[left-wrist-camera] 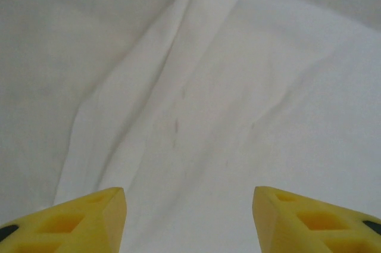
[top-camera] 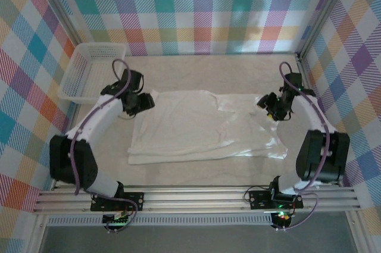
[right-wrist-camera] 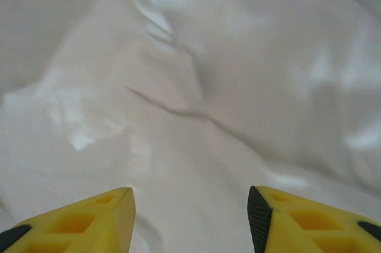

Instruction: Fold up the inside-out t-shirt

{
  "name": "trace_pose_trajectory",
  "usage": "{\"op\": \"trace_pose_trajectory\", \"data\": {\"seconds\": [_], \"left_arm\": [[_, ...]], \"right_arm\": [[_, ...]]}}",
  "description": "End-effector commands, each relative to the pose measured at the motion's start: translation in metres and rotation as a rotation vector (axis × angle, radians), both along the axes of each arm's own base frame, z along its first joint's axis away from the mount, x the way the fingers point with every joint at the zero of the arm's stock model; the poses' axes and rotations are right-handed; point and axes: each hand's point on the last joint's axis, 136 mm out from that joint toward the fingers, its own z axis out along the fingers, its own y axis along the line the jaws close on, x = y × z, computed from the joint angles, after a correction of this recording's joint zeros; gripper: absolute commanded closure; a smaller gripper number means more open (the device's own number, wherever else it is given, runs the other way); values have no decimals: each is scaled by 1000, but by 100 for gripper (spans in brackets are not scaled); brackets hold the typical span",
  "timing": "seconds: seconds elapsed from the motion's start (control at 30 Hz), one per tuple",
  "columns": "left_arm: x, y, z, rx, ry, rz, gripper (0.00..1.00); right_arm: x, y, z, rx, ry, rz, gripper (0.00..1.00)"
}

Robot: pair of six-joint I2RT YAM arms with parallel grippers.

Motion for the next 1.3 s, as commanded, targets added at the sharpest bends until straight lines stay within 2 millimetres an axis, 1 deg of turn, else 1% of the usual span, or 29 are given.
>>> {"op": "trace_pose_trajectory", "data": {"seconds": [0.0, 0.1, 0.17, 0.23, 0.27, 0.3, 0.33, 0.37, 0.43, 0.53, 0.6, 0.7, 0.77, 0.8, 0.83, 0.87, 0.9, 0.93, 0.97, 1.03, 1.1, 1.13, 1.17, 1.2, 1.23, 1.27], "left_arm": [[31, 7, -14, 125, 25, -70, 39], [58, 3, -25, 149, 43, -104, 33], [73, -3, -34, 151, 55, -127, 31], [87, -9, -44, 147, 73, -152, 30], [93, -11, -51, 146, 85, -161, 30], [100, -13, -57, 151, 92, -166, 30], [105, -12, -61, 162, 98, -168, 30], [111, -12, -66, 174, 107, -169, 32], [122, -15, -74, 168, 119, -191, 36], [130, -23, -87, 150, 147, -247, 48], [134, -22, -93, 159, 167, -271, 58], [140, -12, -97, 166, 181, -269, 73], [143, -4, -98, 163, 183, -255, 79], [144, -1, -98, 158, 181, -251, 80], [146, -1, -98, 147, 178, -253, 81], [146, -2, -98, 129, 174, -264, 81], [147, -4, -98, 114, 173, -274, 81], [148, -5, -98, 108, 172, -283, 83], [148, -5, -98, 105, 176, -288, 84], [148, -2, -98, 116, 183, -281, 89], [148, -3, -95, 103, 180, -278, 91], [148, -8, -93, 81, 173, -285, 89], [148, -12, -91, 67, 167, -290, 86], [148, -16, -87, 65, 160, -294, 79], [146, -18, -85, 89, 157, -296, 69], [146, -20, -83, 120, 149, -298, 60]], "right_arm": [[34, 13, -20, 46, -15, 98, 44], [50, 19, -40, 74, 18, 120, 41], [55, 27, -50, 103, 45, 136, 42], [62, 34, -54, 127, 46, 153, 48], [64, 36, -53, 134, 43, 154, 61], [67, 37, -51, 140, 38, 150, 80], [69, 36, -49, 140, 32, 145, 92], [71, 35, -45, 135, 25, 135, 100], [74, 33, -37, 144, 21, 105, 100], [84, 34, -18, 221, 2, 39, 100], [101, 35, -3, 293, -31, -23, 100], [129, 25, 4, 344, -39, -169, 100], [153, 17, 8, 356, -50, -237, 100], [166, 10, 8, 344, -61, -260, 100], [177, 8, 11, 338, -76, -264, 93], [191, 9, 12, 348, -95, -244, 76], [200, 12, 11, 362, -88, -211, 61], [205, 14, 12, 360, -70, -171, 52], [206, 14, 16, 344, -60, -135, 47], [197, 7, 22, 255, -59, -88, 42], [179, 2, 24, 182, -79, -73, 42], [165, 1, 21, 152, -82, -68, 44], [151, 3, 16, 125, -72, -62, 47], [135, 2, 7, 90, -49, -58, 53], [118, 1, -4, 51, -21, -55, 59], [106, 0, -13, 20, 5, -50, 63]]}}
